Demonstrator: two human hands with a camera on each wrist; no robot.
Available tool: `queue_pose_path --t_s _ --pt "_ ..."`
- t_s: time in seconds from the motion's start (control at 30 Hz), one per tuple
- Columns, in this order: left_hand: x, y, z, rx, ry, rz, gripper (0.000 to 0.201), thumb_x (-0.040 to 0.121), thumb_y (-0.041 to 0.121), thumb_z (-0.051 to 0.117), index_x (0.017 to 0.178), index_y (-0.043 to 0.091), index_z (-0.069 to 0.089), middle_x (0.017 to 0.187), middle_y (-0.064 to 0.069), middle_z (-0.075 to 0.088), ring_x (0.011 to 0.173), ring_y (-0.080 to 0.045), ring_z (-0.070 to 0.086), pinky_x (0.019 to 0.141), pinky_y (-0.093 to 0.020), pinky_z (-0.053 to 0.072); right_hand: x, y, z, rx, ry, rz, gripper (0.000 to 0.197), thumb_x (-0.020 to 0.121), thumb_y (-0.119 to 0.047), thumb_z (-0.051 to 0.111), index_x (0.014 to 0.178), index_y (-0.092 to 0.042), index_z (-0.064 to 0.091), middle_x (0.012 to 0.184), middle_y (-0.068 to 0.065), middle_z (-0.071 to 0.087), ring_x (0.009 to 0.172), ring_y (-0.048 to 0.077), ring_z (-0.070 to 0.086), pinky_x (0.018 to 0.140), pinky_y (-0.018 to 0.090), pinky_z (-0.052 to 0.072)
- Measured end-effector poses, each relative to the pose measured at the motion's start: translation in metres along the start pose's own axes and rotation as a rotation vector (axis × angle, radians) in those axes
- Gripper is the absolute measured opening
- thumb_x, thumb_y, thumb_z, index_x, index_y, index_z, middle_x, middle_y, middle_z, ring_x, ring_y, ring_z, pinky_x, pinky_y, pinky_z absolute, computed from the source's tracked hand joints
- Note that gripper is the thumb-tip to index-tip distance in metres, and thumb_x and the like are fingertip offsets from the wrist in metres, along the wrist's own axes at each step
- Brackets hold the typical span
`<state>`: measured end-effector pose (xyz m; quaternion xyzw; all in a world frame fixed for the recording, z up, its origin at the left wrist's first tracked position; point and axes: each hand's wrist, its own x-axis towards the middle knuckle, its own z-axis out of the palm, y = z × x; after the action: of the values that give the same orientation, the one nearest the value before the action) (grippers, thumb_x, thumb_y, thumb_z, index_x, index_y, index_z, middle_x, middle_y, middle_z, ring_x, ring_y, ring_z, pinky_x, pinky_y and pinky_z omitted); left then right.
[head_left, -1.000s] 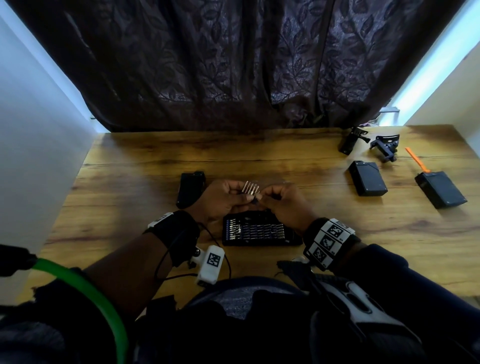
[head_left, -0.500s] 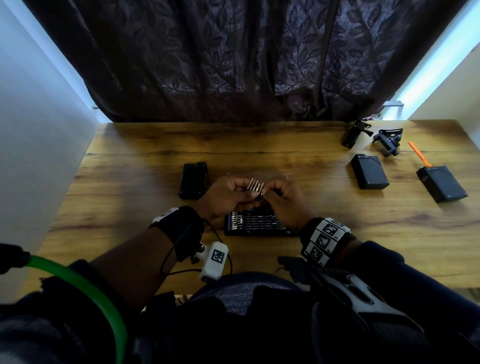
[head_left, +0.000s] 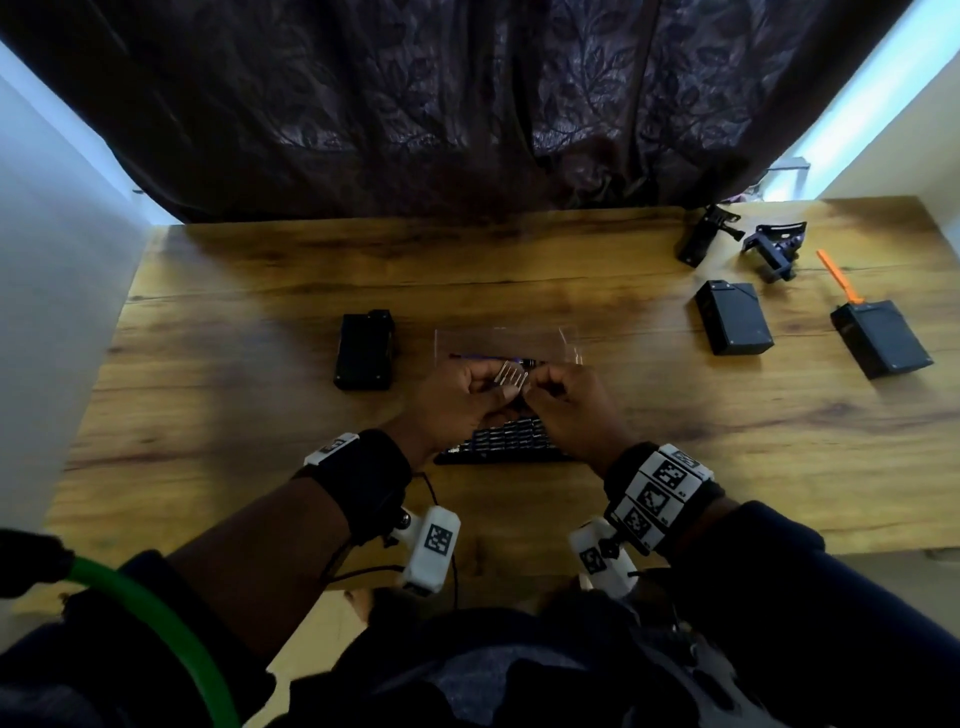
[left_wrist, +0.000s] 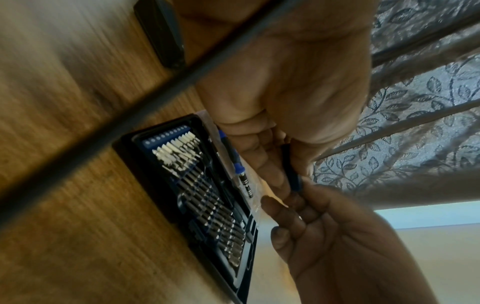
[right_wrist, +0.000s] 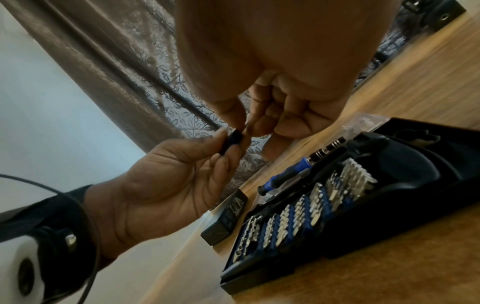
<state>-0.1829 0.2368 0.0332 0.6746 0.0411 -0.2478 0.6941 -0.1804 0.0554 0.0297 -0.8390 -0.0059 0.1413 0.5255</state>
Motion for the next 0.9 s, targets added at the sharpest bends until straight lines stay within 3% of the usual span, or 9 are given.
queue_pose_path --t_s 0.1,0.23,0.37,0.5,0.67,0.8,0.9 --pt "0.008 -0.004 0.001 -0.058 -0.003 -0.021 0.030 0.102 0.002 0.059 0.129 0.013 0.064 0.106 -0.008 0.078 0.095 -0.018 0.077 0.079 -0.025 0.060 0.005 0.004 -0.006 0.025 -0.016 0.037 0.012 0.096 -0.014 0.065 0.089 -0.014 0.074 0.088 0.005 0.076 0.084 0.026 0.073 0.079 0.057 0.060" --pt "0.020 -0.006 -0.005 -0.054 -0.025 -0.018 0.027 0.099 0.003 0.062 0.121 0.018 0.067 0.100 -0.007 0.078 0.088 -0.018 0.077 0.076 -0.025 0.062 0.014 0.006 -0.008 0.047 -0.068 0.056 0.017 0.100 -0.012 0.063 0.086 -0.017 0.071 0.085 0.005 0.076 0.082 0.023 0.075 0.082 0.053 0.062" --pt "0.027 -0.005 -0.009 0.026 -0.046 -0.028 0.023 0.097 0.002 0.065 0.112 0.019 0.069 0.095 -0.006 0.080 0.085 -0.016 0.077 0.074 -0.024 0.061 0.020 0.008 -0.007 0.015 -0.090 0.083 0.019 0.101 -0.013 0.061 0.084 -0.013 0.070 0.083 0.010 0.075 0.080 0.026 0.075 0.080 0.056 0.061" --pt "0.031 -0.004 -0.008 0.202 -0.093 -0.013 0.023 0.095 0.006 0.069 0.114 0.019 0.069 0.099 -0.007 0.079 0.086 -0.022 0.078 0.077 -0.032 0.064 0.021 0.015 -0.009 -0.155 -0.123 0.048 0.020 0.100 -0.026 0.063 0.085 -0.019 0.073 0.081 0.003 0.076 0.078 0.026 0.074 0.074 0.058 0.060" --pt "0.031 0.002 -0.006 0.300 -0.148 0.085 0.024 0.091 0.015 0.069 0.114 0.022 0.066 0.090 -0.005 0.080 0.072 -0.015 0.076 0.061 -0.019 0.058 0.018 0.013 -0.022 -0.165 -0.155 -0.050 0.018 0.100 -0.026 0.063 0.086 -0.022 0.074 0.080 -0.004 0.078 0.077 0.008 0.075 0.074 0.040 0.061" --pt "0.040 0.000 -0.008 0.480 -0.163 0.176 0.021 0.092 0.018 0.069 0.113 0.021 0.065 0.087 -0.005 0.079 0.069 -0.013 0.074 0.056 -0.018 0.054 0.023 0.020 -0.028 -0.238 -0.137 -0.132 0.017 0.098 -0.031 0.064 0.087 -0.023 0.074 0.080 -0.007 0.078 0.076 0.006 0.074 0.065 0.028 0.052" --pt "0.043 -0.001 -0.006 0.522 -0.153 0.227 0.026 0.086 0.021 0.073 0.110 0.021 0.064 0.084 -0.006 0.079 0.065 -0.011 0.072 0.052 -0.017 0.052 0.026 0.025 -0.033 -0.177 -0.119 -0.196 0.015 0.098 -0.020 0.065 0.089 -0.013 0.074 0.084 0.002 0.079 0.079 0.012 0.076 0.055 0.016 0.048"
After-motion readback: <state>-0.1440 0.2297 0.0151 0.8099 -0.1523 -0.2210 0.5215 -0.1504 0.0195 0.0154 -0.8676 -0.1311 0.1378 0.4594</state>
